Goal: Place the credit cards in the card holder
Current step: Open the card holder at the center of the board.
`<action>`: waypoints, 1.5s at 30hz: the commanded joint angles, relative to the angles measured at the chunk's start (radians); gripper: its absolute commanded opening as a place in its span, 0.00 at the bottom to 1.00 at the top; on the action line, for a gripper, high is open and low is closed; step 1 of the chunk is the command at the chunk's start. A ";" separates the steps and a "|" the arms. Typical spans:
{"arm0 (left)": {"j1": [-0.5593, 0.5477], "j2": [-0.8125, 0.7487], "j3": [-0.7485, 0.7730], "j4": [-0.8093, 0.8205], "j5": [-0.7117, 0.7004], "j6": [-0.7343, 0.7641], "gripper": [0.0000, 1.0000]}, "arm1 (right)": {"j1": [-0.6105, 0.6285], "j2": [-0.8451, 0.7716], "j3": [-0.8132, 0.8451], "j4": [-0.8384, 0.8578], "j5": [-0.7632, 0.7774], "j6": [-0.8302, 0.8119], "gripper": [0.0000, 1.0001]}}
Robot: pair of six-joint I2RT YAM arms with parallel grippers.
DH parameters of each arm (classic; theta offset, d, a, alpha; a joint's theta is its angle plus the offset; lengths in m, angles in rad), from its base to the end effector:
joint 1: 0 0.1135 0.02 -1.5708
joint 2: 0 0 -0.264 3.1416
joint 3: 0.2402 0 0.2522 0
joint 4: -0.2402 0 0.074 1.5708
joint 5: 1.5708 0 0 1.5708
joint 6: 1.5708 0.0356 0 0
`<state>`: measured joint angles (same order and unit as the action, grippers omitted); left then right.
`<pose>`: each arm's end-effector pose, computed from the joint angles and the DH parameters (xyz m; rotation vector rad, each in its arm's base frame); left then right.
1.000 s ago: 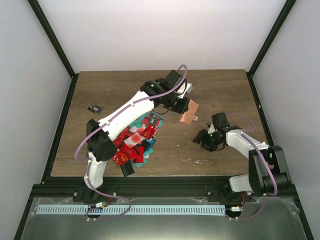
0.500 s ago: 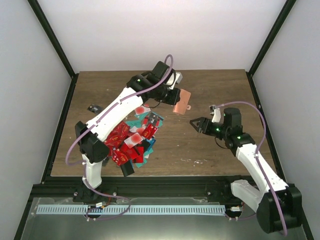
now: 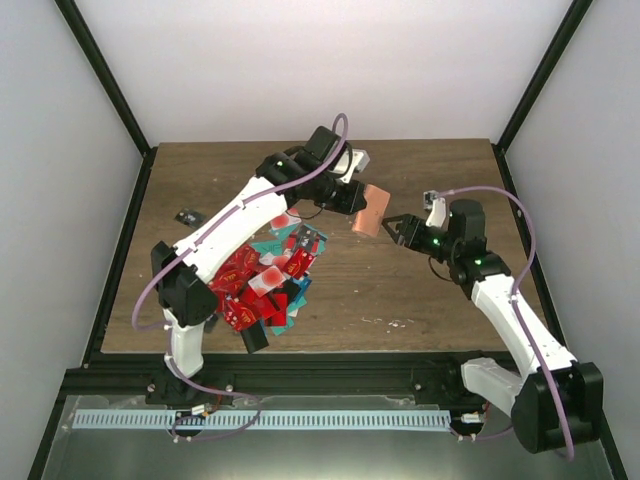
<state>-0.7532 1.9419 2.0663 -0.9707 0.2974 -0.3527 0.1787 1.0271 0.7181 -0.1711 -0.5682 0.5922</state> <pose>0.3014 -0.2969 0.3686 0.6492 2.4705 -0.8327 0.2203 0.0593 0.2741 0.0671 2.1360 1.0494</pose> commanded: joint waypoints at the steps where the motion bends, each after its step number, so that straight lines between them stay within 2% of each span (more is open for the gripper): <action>1: -0.003 -0.056 0.000 0.033 0.044 -0.019 0.04 | -0.006 0.030 0.066 -0.046 0.065 -0.004 0.55; 9: -0.002 -0.070 -0.002 0.036 0.058 -0.025 0.04 | -0.006 0.055 0.075 -0.051 0.092 -0.002 0.42; 23: -0.003 -0.078 -0.018 0.044 0.081 -0.029 0.04 | -0.006 0.084 0.090 0.006 -0.007 -0.034 0.42; 36: -0.003 -0.094 -0.081 0.073 0.092 -0.033 0.04 | -0.006 0.097 0.072 0.021 -0.069 -0.040 0.01; 45: -0.004 -0.110 -0.316 0.228 0.137 -0.060 0.04 | -0.007 0.073 0.020 -0.182 -0.052 -0.022 0.01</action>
<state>-0.7532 1.8587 1.8534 -0.8345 0.3889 -0.3927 0.1780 1.1194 0.7578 -0.2440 -0.6231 0.5621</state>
